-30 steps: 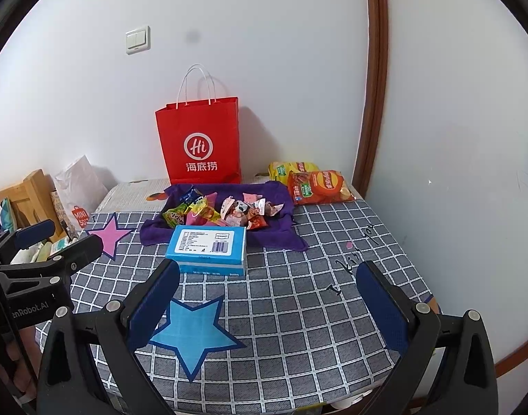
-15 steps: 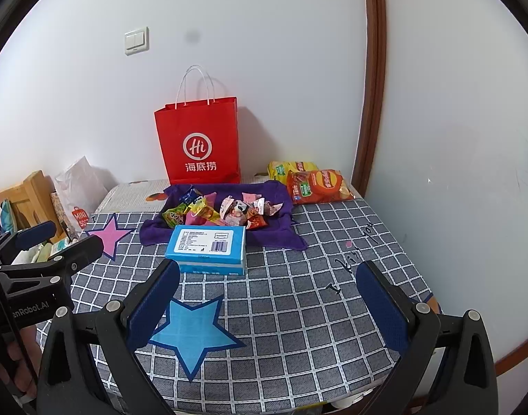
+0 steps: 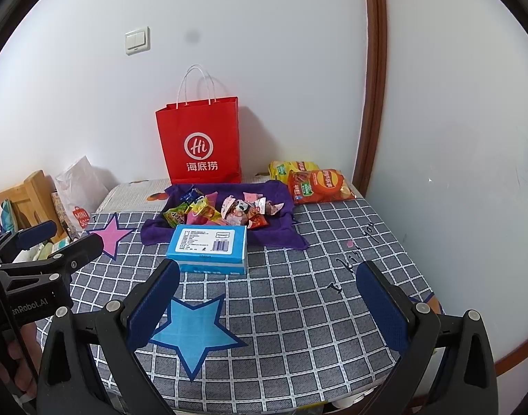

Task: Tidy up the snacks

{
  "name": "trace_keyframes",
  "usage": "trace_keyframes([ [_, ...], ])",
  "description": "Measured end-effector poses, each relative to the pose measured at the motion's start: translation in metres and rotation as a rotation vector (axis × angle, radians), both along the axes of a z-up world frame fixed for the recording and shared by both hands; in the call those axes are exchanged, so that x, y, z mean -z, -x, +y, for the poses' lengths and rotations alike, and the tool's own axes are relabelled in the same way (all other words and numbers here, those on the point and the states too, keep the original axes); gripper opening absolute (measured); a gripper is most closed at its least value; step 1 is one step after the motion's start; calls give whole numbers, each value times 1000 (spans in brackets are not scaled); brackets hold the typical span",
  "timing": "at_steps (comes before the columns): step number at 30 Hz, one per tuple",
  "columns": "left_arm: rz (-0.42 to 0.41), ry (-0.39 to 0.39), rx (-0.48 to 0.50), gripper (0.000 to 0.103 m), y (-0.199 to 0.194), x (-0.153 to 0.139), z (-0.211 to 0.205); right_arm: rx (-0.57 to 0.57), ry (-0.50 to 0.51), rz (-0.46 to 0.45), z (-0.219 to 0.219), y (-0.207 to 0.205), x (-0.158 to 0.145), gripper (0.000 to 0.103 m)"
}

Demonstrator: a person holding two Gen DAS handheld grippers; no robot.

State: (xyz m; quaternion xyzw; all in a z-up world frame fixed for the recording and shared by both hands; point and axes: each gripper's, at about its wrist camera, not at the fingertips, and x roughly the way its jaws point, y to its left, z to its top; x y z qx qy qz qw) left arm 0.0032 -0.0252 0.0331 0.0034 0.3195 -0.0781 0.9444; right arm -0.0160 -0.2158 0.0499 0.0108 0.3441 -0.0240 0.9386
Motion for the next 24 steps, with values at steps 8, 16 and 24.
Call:
trace_keyframes([
  [8, 0, 3, 0, 98, 0, 0, 0, 4, -2, -4, 1, 1, 0, 101],
  [16, -6, 4, 0, 98, 1, -1, -1, 5, -4, -5, 0, 2, -1, 101],
  [24, -5, 5, 0, 98, 1, -1, -1, 8, -7, -9, 2, 4, -1, 101],
])
